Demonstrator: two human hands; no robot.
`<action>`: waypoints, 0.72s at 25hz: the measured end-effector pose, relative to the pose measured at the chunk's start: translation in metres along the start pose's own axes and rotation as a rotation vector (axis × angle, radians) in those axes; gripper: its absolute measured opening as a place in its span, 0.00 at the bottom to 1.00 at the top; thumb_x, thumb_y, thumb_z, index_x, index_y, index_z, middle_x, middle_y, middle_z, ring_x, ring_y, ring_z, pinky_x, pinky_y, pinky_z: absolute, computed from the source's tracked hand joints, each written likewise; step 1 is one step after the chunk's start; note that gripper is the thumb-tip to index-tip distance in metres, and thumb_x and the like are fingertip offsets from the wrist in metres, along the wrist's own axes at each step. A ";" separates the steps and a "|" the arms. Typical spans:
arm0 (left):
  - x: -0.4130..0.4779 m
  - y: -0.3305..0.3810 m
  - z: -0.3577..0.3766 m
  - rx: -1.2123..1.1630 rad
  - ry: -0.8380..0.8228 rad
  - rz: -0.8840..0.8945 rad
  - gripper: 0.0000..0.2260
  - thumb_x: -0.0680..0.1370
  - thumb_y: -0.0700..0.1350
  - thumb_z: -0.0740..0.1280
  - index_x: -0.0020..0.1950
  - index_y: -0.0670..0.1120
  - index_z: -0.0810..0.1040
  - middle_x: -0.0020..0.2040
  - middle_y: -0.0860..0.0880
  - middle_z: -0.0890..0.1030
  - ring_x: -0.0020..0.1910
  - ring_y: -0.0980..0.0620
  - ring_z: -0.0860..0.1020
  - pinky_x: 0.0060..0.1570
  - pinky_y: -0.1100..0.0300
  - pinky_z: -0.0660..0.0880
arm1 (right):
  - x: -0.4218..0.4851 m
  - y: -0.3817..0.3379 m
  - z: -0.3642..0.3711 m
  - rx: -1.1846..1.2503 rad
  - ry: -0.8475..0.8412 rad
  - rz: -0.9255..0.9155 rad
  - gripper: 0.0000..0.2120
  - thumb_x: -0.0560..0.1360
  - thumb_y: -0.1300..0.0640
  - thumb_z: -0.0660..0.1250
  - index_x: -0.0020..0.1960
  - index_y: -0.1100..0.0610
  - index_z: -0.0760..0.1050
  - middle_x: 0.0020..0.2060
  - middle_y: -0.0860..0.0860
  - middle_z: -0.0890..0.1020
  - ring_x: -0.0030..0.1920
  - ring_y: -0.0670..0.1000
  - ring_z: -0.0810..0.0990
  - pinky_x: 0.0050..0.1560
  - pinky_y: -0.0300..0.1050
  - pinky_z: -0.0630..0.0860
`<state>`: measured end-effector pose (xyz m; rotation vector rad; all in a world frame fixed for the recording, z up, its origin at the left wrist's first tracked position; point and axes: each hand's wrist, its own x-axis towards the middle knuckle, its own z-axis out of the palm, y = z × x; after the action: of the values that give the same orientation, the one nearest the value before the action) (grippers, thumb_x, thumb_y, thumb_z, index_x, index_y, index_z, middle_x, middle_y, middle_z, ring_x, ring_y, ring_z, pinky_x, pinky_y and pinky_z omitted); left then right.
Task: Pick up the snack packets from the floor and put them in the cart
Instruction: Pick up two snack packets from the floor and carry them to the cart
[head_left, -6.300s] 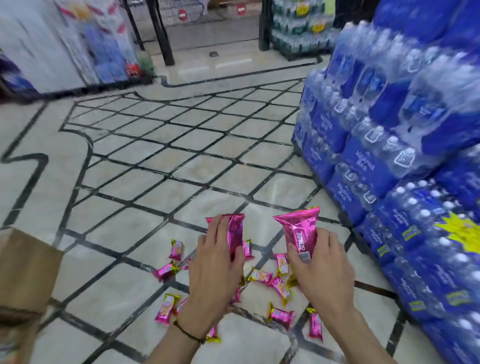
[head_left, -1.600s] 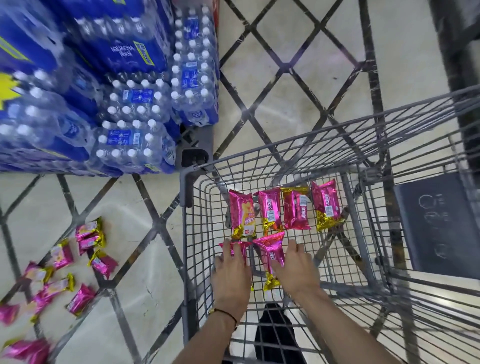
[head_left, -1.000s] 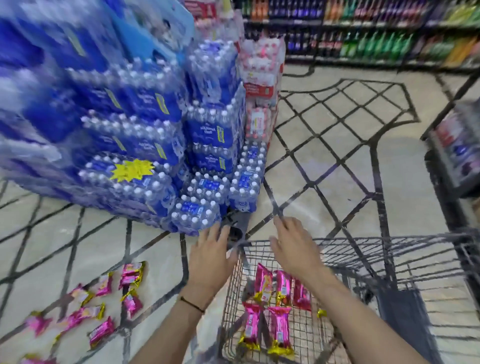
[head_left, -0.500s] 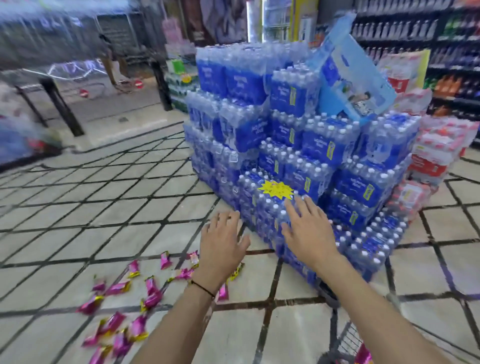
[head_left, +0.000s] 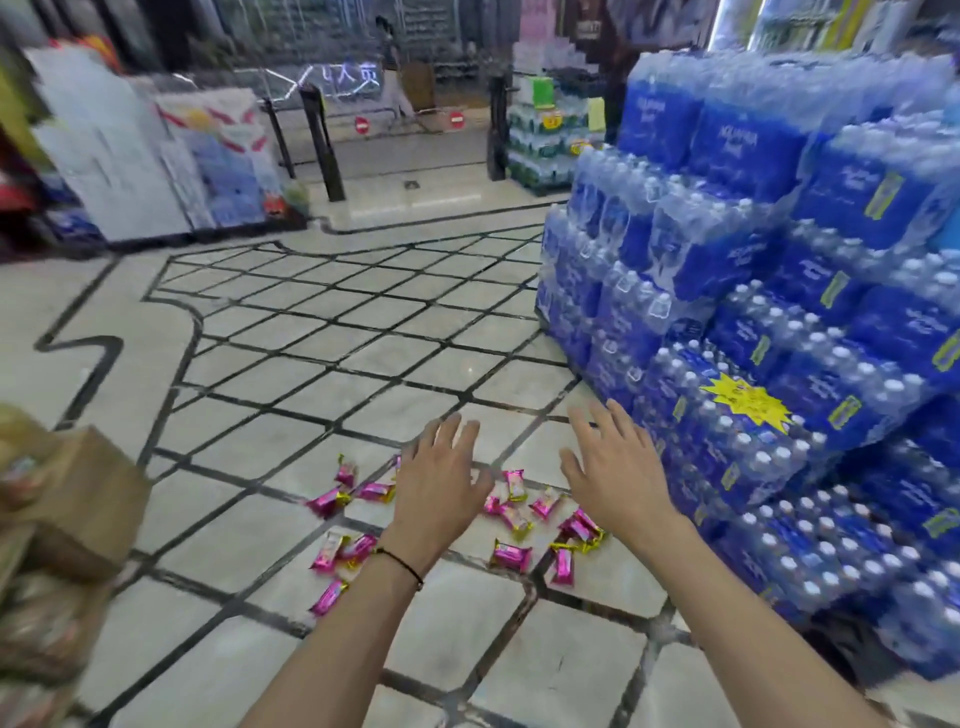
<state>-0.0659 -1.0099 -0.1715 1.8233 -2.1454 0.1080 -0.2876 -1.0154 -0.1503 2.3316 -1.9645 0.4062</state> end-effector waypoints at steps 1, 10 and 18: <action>-0.001 -0.018 -0.001 0.009 -0.010 -0.002 0.25 0.75 0.57 0.64 0.70 0.49 0.70 0.70 0.47 0.72 0.69 0.44 0.69 0.60 0.44 0.73 | 0.007 -0.016 0.007 -0.004 -0.011 -0.022 0.26 0.80 0.47 0.58 0.75 0.53 0.60 0.74 0.55 0.65 0.76 0.58 0.59 0.70 0.57 0.64; 0.043 -0.058 0.044 -0.045 -0.081 -0.005 0.22 0.76 0.55 0.64 0.68 0.49 0.71 0.69 0.49 0.72 0.67 0.45 0.70 0.56 0.45 0.73 | 0.052 -0.033 0.046 -0.044 -0.110 0.001 0.26 0.78 0.47 0.62 0.74 0.54 0.65 0.69 0.54 0.72 0.70 0.59 0.67 0.59 0.58 0.74; 0.151 -0.033 0.118 -0.084 -0.182 0.066 0.24 0.79 0.53 0.62 0.74 0.50 0.65 0.79 0.49 0.60 0.76 0.46 0.60 0.68 0.47 0.66 | 0.146 0.041 0.112 -0.031 -0.166 0.116 0.24 0.79 0.45 0.59 0.72 0.52 0.64 0.69 0.52 0.70 0.68 0.59 0.67 0.55 0.58 0.74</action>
<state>-0.0772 -1.1904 -0.2443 1.7766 -2.2957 -0.1359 -0.2876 -1.1878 -0.2280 2.3085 -2.1701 0.1925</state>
